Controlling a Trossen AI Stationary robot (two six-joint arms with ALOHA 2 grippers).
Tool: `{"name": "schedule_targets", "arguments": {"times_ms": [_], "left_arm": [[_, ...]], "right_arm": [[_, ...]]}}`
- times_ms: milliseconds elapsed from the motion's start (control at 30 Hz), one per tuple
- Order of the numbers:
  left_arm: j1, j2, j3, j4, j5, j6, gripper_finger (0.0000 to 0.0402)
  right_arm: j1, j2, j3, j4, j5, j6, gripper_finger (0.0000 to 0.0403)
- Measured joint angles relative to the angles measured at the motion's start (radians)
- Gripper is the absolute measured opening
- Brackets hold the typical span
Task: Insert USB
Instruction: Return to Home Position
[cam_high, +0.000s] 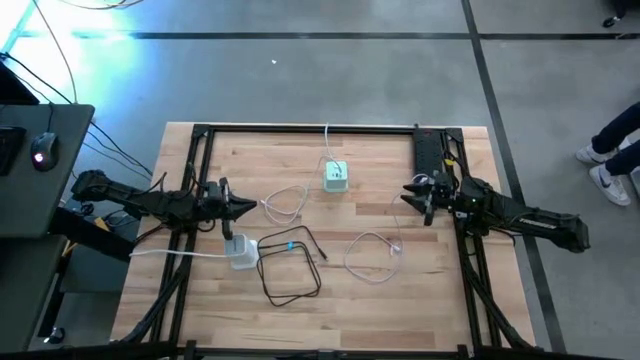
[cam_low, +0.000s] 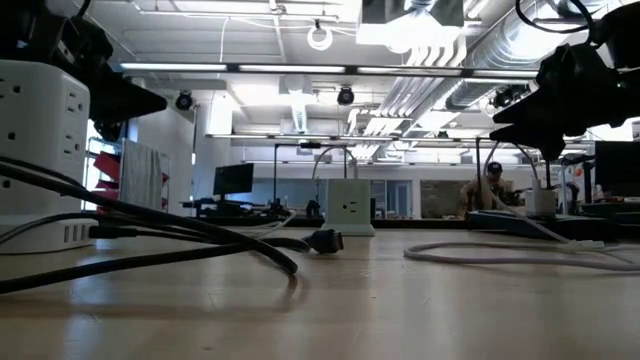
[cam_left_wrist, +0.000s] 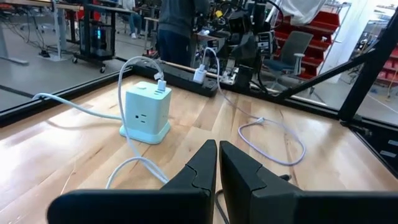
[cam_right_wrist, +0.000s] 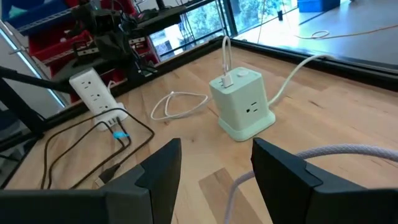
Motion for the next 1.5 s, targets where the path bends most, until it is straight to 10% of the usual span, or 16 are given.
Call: {"name": "schedule_targets", "arguments": {"times_ms": [700, 1500], "left_arm": [[0.103, -0.018, 0.001, -0.053, 0.004, -0.001, 0.0], [0.267, -0.217, 0.001, -0.051, -0.023, 0.0, 0.0]], "right_arm": [[0.285, -0.117, -0.059, 0.185, -0.01, -0.002, 0.0176], [0.255, -0.112, -0.06, 0.18, -0.015, -0.002, 0.0176]]}}
